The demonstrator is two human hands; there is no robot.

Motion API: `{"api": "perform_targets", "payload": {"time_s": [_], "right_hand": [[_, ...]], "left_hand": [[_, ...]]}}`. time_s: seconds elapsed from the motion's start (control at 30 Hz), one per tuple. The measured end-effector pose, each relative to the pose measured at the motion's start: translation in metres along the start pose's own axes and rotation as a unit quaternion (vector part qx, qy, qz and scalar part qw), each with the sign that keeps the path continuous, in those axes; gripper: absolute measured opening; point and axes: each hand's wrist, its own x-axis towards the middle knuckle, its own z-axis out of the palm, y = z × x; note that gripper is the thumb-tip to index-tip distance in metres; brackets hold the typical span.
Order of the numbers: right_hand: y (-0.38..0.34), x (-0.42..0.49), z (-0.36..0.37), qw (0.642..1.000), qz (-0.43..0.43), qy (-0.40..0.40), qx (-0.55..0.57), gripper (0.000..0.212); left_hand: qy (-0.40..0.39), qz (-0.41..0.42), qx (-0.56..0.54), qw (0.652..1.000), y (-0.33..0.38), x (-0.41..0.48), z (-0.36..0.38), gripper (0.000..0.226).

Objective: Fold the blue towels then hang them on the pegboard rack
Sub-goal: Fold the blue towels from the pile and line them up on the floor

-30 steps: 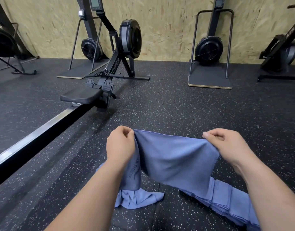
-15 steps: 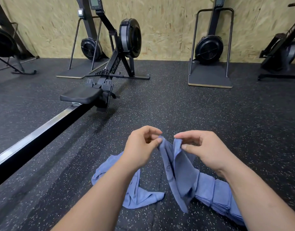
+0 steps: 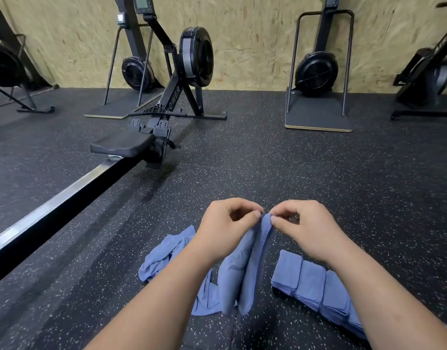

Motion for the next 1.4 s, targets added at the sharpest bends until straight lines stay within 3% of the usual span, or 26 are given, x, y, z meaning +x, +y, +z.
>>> {"api": "perform_targets", "payload": {"time_s": [0.03, 0.1, 0.2, 0.4, 0.6, 0.77, 0.97, 1.17, 1.4], "right_hand": [[0.002, 0.000, 0.000, 1.000, -0.006, 0.001, -0.013, 0.008], [0.003, 0.000, 0.000, 0.999, -0.018, 0.002, -0.032, 0.008], [-0.001, -0.001, -0.002, 0.999, -0.020, -0.007, -0.037, 0.016], [0.002, -0.001, -0.004, 0.998, -0.022, -0.047, -0.023, 0.022], [0.004, -0.001, 0.001, 0.998, -0.042, -0.046, -0.004, 0.021], [0.004, 0.001, 0.002, 0.998, -0.043, -0.054, 0.003, 0.019], [0.019, -0.001, -0.004, 0.994, 0.005, -0.112, 0.018, 0.005], [0.042, -0.004, -0.029, 0.991, 0.036, -0.034, -0.125, 0.009], [0.070, -0.010, -0.051, 0.970, 0.080, 0.077, -0.216, 0.012]], "left_hand": [[-0.009, -0.005, -0.020, 1.000, 0.003, -0.002, 0.001, 0.009], [-0.029, -0.004, -0.033, 0.999, 0.005, -0.004, 0.002, 0.023], [-0.035, 0.009, 0.017, 0.999, -0.001, -0.003, 0.006, 0.035], [-0.008, 0.017, 0.039, 0.999, -0.007, 0.000, 0.010, 0.021], [-0.026, -0.003, -0.070, 0.997, -0.005, -0.001, 0.011, 0.020], [-0.025, 0.012, -0.064, 0.998, -0.005, -0.001, 0.010, 0.020], [0.084, 0.043, -0.046, 0.994, -0.005, 0.008, -0.010, 0.023], [0.169, 0.030, -0.058, 0.983, -0.019, 0.013, -0.041, 0.023], [0.236, 0.036, 0.025, 0.971, -0.032, 0.013, -0.067, 0.025]]}}
